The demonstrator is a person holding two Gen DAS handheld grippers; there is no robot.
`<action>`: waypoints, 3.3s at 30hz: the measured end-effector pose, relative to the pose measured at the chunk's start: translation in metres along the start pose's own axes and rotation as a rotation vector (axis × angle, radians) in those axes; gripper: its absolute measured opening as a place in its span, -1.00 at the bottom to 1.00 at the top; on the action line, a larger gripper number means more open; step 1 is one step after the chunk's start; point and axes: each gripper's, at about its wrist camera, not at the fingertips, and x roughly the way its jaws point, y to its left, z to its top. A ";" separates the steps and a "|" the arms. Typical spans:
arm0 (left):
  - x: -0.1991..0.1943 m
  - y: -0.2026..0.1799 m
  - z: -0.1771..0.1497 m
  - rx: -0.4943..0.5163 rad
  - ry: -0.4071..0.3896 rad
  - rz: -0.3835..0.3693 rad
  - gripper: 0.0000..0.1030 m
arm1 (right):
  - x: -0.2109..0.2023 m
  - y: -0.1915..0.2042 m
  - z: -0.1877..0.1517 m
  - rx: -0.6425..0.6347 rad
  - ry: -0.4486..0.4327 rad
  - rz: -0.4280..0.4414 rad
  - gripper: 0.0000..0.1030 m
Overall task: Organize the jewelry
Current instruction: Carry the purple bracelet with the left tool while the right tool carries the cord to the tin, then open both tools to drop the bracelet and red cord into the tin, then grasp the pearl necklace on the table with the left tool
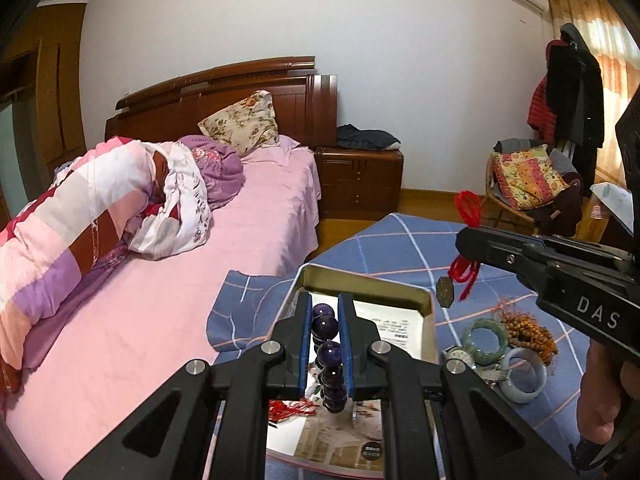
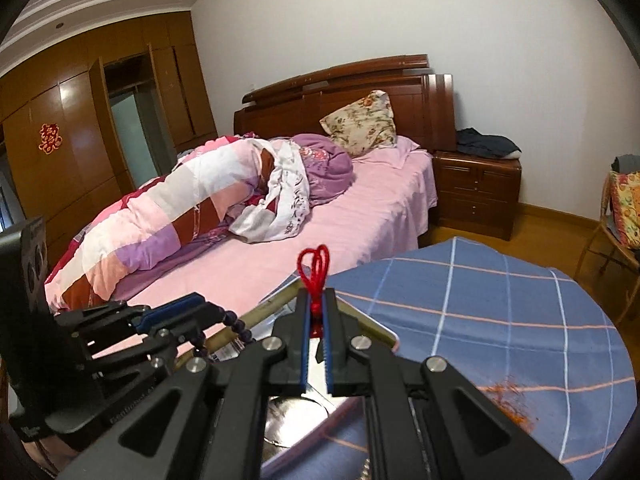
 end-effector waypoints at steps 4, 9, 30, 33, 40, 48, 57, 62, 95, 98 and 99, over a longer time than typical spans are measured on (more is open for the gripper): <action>0.010 0.005 -0.004 -0.011 0.022 0.004 -0.77 | 0.013 0.002 -0.002 -0.004 0.013 0.009 -0.85; 0.014 0.007 -0.005 -0.011 0.027 0.000 -1.00 | 0.028 -0.001 -0.006 0.005 0.039 0.019 -0.85; 0.041 0.001 -0.031 -0.011 0.139 -0.002 -0.97 | 0.071 -0.018 -0.045 0.003 0.229 -0.052 -0.74; 0.044 0.003 -0.034 -0.026 0.154 0.005 -0.94 | 0.073 -0.020 -0.048 -0.001 0.244 -0.062 -0.78; 0.033 0.002 -0.037 -0.017 0.091 0.033 0.45 | 0.070 -0.013 -0.052 -0.031 0.264 -0.095 -0.44; 0.034 0.007 -0.034 -0.033 0.098 0.051 0.45 | 0.056 -0.016 -0.049 0.000 0.224 -0.102 0.07; 0.016 0.006 -0.036 -0.066 0.064 0.037 0.45 | 0.030 -0.016 -0.044 0.026 0.178 -0.098 0.39; 0.001 -0.011 -0.037 -0.044 0.033 0.030 0.45 | -0.004 -0.026 -0.052 0.038 0.144 -0.117 0.51; -0.029 -0.126 -0.088 0.116 0.134 -0.145 0.04 | -0.085 -0.116 -0.119 0.174 0.158 -0.418 0.51; -0.024 -0.133 -0.096 0.136 0.166 -0.158 0.04 | -0.087 -0.118 -0.122 0.188 0.159 -0.421 0.51; -0.022 -0.136 -0.099 0.148 0.180 -0.160 0.03 | -0.086 -0.119 -0.123 0.192 0.160 -0.423 0.51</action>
